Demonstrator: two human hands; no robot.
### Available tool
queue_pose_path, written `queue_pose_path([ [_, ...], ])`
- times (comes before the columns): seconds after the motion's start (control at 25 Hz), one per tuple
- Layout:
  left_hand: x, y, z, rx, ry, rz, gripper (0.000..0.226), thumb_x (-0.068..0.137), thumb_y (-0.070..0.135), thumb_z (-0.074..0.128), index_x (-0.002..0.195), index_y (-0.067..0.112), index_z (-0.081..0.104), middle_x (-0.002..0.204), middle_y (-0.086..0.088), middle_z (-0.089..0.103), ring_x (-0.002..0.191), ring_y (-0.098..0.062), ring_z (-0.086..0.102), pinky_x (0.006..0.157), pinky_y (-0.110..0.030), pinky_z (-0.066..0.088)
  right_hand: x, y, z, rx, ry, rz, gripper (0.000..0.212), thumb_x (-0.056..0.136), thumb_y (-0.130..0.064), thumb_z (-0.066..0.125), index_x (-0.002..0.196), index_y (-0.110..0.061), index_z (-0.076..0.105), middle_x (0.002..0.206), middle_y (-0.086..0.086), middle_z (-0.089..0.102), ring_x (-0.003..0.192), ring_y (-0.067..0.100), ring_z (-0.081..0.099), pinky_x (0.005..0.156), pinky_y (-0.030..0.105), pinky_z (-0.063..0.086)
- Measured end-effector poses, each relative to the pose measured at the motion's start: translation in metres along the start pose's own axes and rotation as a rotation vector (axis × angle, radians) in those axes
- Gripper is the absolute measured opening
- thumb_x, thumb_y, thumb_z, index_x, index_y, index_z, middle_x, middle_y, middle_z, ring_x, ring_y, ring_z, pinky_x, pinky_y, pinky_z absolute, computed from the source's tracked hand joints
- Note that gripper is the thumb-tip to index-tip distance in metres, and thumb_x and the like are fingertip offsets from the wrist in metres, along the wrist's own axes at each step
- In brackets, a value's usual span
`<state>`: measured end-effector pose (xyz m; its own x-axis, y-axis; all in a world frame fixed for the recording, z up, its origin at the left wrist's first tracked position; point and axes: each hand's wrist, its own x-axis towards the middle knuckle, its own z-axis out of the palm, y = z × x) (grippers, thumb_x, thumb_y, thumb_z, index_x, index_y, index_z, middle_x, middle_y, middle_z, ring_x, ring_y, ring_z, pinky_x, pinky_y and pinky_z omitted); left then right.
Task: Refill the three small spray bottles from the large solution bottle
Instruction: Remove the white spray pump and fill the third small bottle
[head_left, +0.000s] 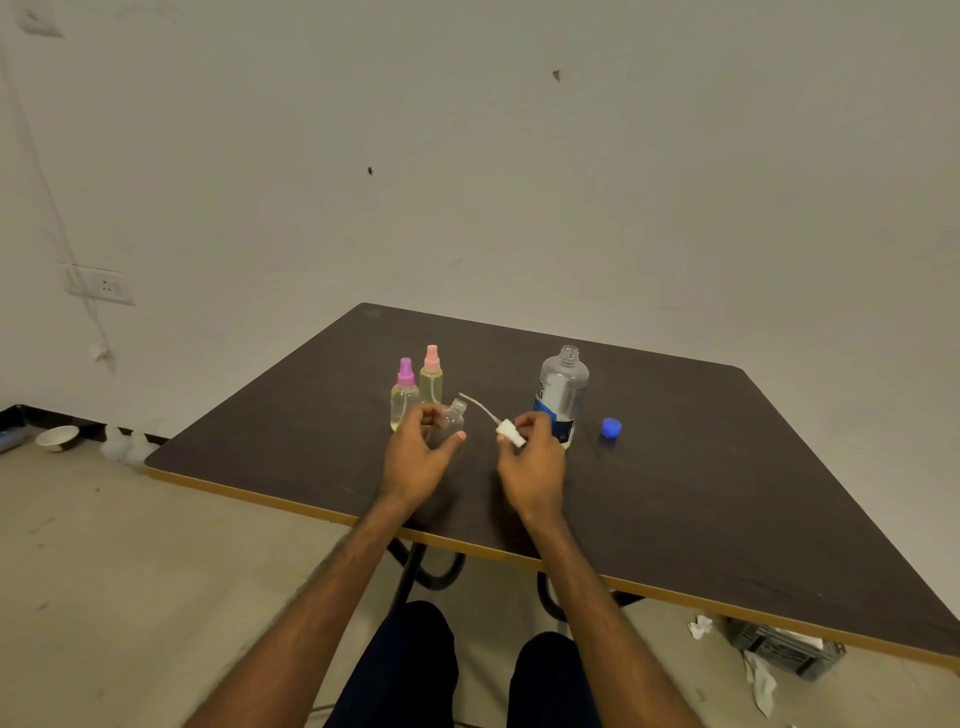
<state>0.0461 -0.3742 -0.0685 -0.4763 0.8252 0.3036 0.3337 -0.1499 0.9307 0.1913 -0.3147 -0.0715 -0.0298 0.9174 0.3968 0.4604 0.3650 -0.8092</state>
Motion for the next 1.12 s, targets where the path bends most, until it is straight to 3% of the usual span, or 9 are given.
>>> queue_pose_path([
  [0.24,-0.001,-0.009,-0.007,-0.117,0.023,-0.045,0.047,0.083,0.016,0.078,0.12,0.022,0.051,0.124,0.003,0.068,0.119,-0.008,0.062,0.102,-0.034,0.051,0.026,-0.011,0.038,-0.389,-0.067,-0.038,0.03,0.095,-0.031,0.061,0.117,-0.01,0.058,0.11,0.009,0.065,0.101,0.022,0.058,0.083,0.034,0.054],
  [0.44,-0.002,-0.007,-0.007,-0.126,0.0,-0.062,0.05,0.081,0.011,0.08,0.117,0.023,0.047,0.13,-0.002,0.066,0.12,-0.008,0.059,0.088,-0.01,0.046,0.039,-0.011,0.054,-0.568,-0.118,-0.108,0.038,0.097,-0.03,0.057,0.127,-0.007,0.053,0.126,0.011,0.058,0.116,0.025,0.052,0.095,0.036,0.049],
  [0.6,-0.002,-0.008,-0.007,-0.116,-0.016,-0.063,0.05,0.08,0.012,0.081,0.117,0.022,0.049,0.13,-0.004,0.066,0.125,-0.013,0.058,0.088,-0.011,0.047,0.035,-0.012,0.053,-0.647,-0.111,-0.137,0.044,0.097,-0.033,0.056,0.131,-0.006,0.049,0.132,0.012,0.053,0.119,0.026,0.048,0.098,0.036,0.044],
  [0.76,-0.003,-0.007,-0.008,-0.107,-0.017,-0.062,0.05,0.08,0.012,0.081,0.116,0.023,0.048,0.13,-0.004,0.066,0.126,-0.015,0.058,0.105,-0.031,0.048,0.016,-0.017,0.041,-0.613,-0.063,-0.164,0.042,0.095,-0.028,0.061,0.13,-0.01,0.047,0.132,0.01,0.048,0.119,0.024,0.046,0.097,0.033,0.045],
  [0.92,-0.001,-0.012,-0.007,-0.065,-0.051,-0.062,0.051,0.078,0.021,0.083,0.12,0.019,0.052,0.13,-0.002,0.063,0.125,-0.016,0.057,0.098,-0.025,0.048,-0.007,-0.015,0.013,-0.4,-0.025,-0.189,0.023,0.096,-0.016,0.059,0.119,-0.014,0.057,0.121,0.003,0.054,0.107,0.015,0.049,0.092,0.03,0.048],
  [1.04,0.0,-0.013,-0.007,-0.038,-0.037,-0.06,0.053,0.078,0.027,0.083,0.121,0.017,0.055,0.121,0.003,0.062,0.114,-0.014,0.059,0.085,-0.018,0.049,-0.019,-0.01,-0.013,-0.087,0.185,-0.158,0.016,0.094,-0.017,0.061,0.111,-0.016,0.06,0.109,-0.005,0.054,0.101,0.009,0.05,0.088,0.027,0.05],
  [1.12,0.0,-0.013,-0.007,-0.052,-0.029,-0.061,0.052,0.078,0.027,0.083,0.121,0.017,0.056,0.119,0.003,0.063,0.11,-0.013,0.06,0.088,-0.024,0.052,-0.018,-0.006,-0.023,0.057,0.377,-0.09,0.024,0.093,-0.022,0.064,0.114,-0.016,0.056,0.115,-0.001,0.053,0.105,0.011,0.048,0.086,0.023,0.047],
])
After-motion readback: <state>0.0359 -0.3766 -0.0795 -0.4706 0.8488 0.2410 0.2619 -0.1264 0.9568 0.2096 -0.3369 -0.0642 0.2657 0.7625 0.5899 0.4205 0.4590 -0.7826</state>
